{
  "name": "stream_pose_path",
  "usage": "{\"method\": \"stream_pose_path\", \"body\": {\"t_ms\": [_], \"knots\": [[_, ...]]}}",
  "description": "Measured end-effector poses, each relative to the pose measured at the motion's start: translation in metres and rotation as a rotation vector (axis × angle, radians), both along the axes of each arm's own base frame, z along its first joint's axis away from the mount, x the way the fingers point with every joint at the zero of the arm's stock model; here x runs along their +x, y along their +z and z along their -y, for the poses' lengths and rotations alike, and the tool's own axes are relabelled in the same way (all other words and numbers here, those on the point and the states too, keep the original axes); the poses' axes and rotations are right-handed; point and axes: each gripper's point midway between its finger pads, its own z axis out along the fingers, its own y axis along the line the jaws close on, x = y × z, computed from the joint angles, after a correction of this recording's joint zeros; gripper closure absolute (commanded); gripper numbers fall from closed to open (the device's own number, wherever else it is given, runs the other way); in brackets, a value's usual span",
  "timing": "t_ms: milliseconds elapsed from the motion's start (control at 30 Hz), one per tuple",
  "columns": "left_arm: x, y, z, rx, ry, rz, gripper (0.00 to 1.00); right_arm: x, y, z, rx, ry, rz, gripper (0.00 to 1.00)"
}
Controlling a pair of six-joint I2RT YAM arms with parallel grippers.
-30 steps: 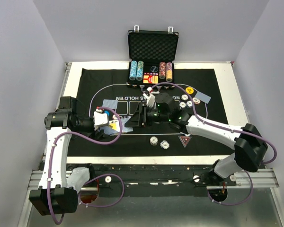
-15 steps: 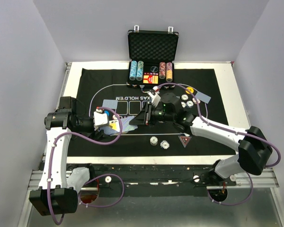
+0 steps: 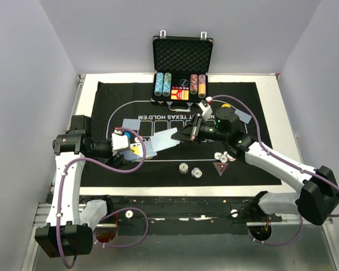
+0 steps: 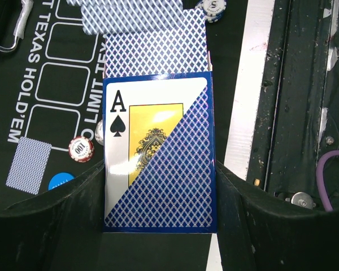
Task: Distribute texas hold em gaming equipment
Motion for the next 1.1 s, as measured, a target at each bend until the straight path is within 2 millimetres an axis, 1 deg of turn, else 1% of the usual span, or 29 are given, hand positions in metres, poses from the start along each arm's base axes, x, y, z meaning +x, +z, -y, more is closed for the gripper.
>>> {"method": "stream_pose_path", "body": {"t_ms": [133,267,333,433,533,733,800,1000,1100], "knots": [[0.001,0.001,0.0,0.0,0.0,0.005,0.53,0.016,-0.004,0.023,-0.01,-0.065,-0.01,0.99],[0.001,0.004,0.0,0.001,0.0,0.012,0.53,0.034,-0.021,0.055,-0.043,-0.145,-0.043,0.99],[0.002,0.004,0.0,0.001,0.0,0.014,0.53,0.04,-0.032,0.068,-0.056,-0.18,-0.067,0.99],[0.002,0.004,0.0,0.001,0.0,0.014,0.53,0.034,-0.043,0.07,-0.063,-0.161,-0.102,0.99],[0.002,0.004,0.0,0.0,0.0,0.014,0.53,0.027,-0.046,0.068,-0.056,-0.136,-0.127,0.99],[0.002,0.004,0.0,0.0,0.0,0.014,0.53,0.023,-0.033,0.065,-0.008,-0.108,-0.128,0.99],[0.002,0.004,0.0,0.0,0.0,0.014,0.53,0.021,-0.023,0.064,0.021,-0.099,-0.122,0.99],[0.001,0.005,0.001,-0.005,-0.002,0.014,0.53,0.016,0.019,0.059,0.121,-0.066,-0.066,0.99],[0.001,0.005,0.001,-0.008,-0.003,0.014,0.53,0.01,0.029,0.052,0.145,-0.041,-0.054,0.99]]}}
